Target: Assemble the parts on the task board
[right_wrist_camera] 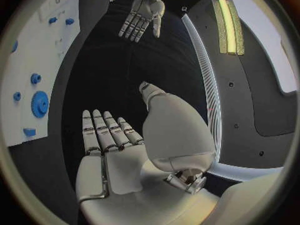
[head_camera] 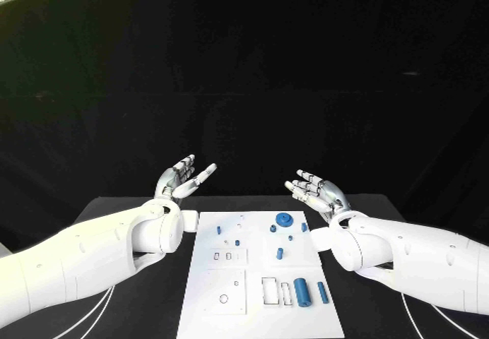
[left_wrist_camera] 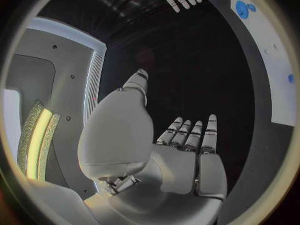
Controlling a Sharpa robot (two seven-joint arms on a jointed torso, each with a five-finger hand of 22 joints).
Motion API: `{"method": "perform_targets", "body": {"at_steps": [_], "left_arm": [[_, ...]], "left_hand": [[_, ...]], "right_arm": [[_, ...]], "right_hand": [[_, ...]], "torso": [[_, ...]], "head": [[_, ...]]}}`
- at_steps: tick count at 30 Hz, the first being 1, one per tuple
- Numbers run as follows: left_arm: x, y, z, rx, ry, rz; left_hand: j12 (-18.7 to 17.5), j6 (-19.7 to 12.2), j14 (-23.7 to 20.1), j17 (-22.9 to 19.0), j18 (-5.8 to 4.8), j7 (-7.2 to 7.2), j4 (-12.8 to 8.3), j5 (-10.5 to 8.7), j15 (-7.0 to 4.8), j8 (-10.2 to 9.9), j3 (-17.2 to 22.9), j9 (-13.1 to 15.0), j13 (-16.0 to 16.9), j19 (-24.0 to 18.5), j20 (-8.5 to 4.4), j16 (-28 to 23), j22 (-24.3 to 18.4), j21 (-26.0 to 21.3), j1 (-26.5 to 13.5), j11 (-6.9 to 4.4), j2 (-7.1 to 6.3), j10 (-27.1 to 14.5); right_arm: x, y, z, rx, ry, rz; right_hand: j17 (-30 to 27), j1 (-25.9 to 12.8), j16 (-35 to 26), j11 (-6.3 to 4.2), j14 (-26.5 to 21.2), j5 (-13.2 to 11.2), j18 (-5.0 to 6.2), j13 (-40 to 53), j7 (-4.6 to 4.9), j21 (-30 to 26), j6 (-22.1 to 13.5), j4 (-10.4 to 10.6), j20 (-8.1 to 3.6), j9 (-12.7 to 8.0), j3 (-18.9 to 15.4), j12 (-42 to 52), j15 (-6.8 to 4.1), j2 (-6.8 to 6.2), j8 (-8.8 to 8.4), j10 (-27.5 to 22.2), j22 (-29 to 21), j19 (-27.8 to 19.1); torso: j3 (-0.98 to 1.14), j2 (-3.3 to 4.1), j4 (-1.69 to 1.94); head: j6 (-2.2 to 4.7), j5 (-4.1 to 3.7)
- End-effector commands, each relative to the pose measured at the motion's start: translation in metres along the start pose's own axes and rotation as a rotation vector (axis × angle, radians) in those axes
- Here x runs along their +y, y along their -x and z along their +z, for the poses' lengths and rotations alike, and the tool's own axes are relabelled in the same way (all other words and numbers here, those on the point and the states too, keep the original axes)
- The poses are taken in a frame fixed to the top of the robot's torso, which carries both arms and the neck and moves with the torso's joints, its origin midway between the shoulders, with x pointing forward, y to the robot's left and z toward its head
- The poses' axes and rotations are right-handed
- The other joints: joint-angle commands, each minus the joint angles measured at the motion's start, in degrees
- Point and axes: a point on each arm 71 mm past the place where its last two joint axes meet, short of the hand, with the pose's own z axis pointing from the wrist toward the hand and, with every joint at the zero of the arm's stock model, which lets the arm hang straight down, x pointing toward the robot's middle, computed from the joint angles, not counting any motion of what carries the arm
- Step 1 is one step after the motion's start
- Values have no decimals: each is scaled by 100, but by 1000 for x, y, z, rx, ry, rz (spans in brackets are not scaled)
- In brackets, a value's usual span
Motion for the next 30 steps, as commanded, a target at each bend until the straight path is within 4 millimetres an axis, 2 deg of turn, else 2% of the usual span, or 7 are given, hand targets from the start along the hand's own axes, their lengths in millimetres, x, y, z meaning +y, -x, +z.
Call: {"method": "perform_targets", "body": {"at_steps": [1,5,7,11,12,20,30], "left_arm": [[-2,-6,2,85,-11,-39],[-2,-6,2,85,-11,-39],[-6,6,-2,105,-40,-37],[-8,10,-5,116,-54,-34],[-9,11,-6,118,-57,-32],[-16,16,-18,166,-77,-22],[-30,12,-39,258,-100,-16]], "left_hand": [[25,96,92,15,135,219,84,60,37,39,22,16,12,71,44,35,11,34,265,34,-49,79],[52,228,242,43,147,257,77,41,105,72,98,41,31,81,89,71,17,46,292,75,28,229],[90,414,412,71,138,353,74,14,114,118,202,73,56,110,108,107,23,62,341,186,140,484],[144,1000,1180,185,31,472,60,-45,193,264,412,168,97,932,119,262,128,283,477,324,403,1217],[276,1514,1665,257,39,581,43,-92,212,413,523,257,165,1630,110,371,215,478,575,473,551,1983],[506,3300,3980,744,354,550,-28,-161,-97,928,750,555,254,3185,18,996,359,1092,893,381,707,4301],[412,3443,4393,1035,354,515,-98,-169,-233,1000,952,576,244,3690,-160,1141,432,1368,1062,295,597,4637]], "right_arm": [[0,-9,2,169,-7,-9],[-1,-8,3,191,-12,-18],[10,9,9,191,120,-299],[18,11,11,210,192,-452],[19,12,12,211,205,-482],[34,18,17,208,270,-677],[43,21,23,262,222,-927]], "right_hand": [[74,470,114,6,613,3,184,42,880,200,479,-183,51,76,182,58,-26,-47,122,569,72,589],[180,730,277,-76,1501,-56,301,90,824,377,1195,-509,39,195,305,130,-134,-125,305,1395,124,1217],[276,883,435,-199,2325,-68,432,141,715,551,1879,-752,35,308,437,247,-262,-169,489,2429,168,1915],[309,911,514,-330,2744,-136,564,143,622,764,2792,-961,-1,444,588,251,-409,-281,715,3014,195,2653],[311,906,519,-355,2822,-167,568,140,596,789,3005,-995,-24,471,628,236,-436,-309,759,3111,188,2766],[391,852,716,-535,3547,-190,574,146,463,1072,3511,-1127,-294,508,928,199,-682,-471,859,3727,238,3564],[909,717,1342,-830,4898,-91,552,176,253,2019,3882,-1226,-791,534,1040,183,-1138,-652,907,4471,730,4521]], "torso": [[0,-1,0],[0,-1,0],[-12,77,33],[-8,137,56],[-6,148,60],[10,299,105],[0,524,170]], "head": [[0,0],[0,0],[-126,19],[-130,2],[-134,-2],[-116,-46],[-114,-122]]}}
